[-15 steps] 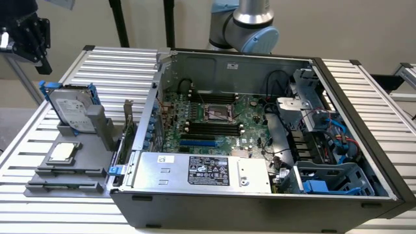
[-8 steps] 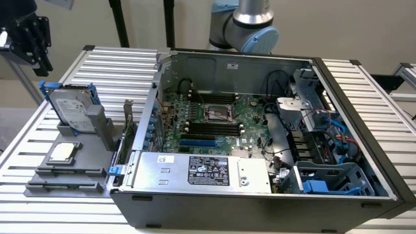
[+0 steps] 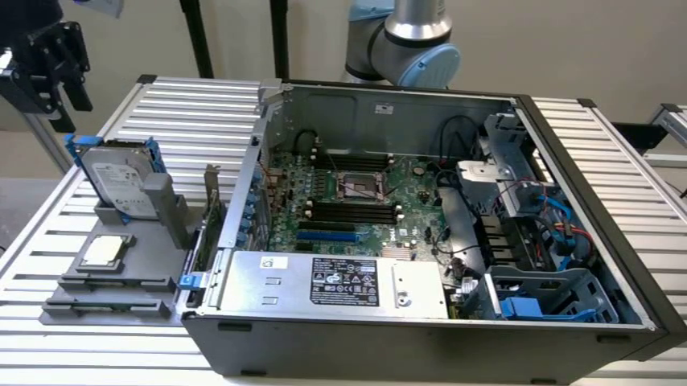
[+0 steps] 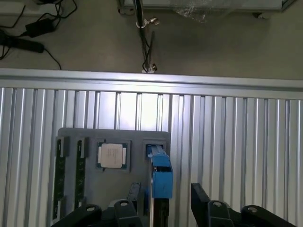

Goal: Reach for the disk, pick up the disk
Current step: 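Pick up the disk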

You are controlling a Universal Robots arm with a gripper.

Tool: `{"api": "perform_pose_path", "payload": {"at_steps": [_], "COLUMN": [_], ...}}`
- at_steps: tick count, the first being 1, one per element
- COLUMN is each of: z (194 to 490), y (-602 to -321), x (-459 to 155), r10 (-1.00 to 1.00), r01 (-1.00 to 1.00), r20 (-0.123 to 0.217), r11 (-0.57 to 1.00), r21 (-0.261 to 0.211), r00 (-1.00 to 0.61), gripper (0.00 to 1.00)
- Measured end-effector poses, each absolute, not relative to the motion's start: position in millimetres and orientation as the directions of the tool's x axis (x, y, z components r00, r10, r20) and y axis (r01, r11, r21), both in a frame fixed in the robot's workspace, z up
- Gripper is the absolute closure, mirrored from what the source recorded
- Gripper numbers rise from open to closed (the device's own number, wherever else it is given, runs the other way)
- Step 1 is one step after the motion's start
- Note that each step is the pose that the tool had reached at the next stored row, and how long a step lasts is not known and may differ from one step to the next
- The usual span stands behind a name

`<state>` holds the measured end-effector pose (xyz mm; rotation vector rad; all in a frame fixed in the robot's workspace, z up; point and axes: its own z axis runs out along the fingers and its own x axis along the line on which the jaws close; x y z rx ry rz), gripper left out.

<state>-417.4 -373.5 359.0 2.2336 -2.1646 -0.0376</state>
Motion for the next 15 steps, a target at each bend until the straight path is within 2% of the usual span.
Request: {"api": "perform_pose_path", "payload": {"at_steps": [15], "z": [332], "y": [-377], "x": [-415], "r10": [-0.999], "r01": [-0.999], "r20": [0.004], "r11": [-0.031], "r21": [0.038], "r00": [0.032], "gripper": [0.46]}}
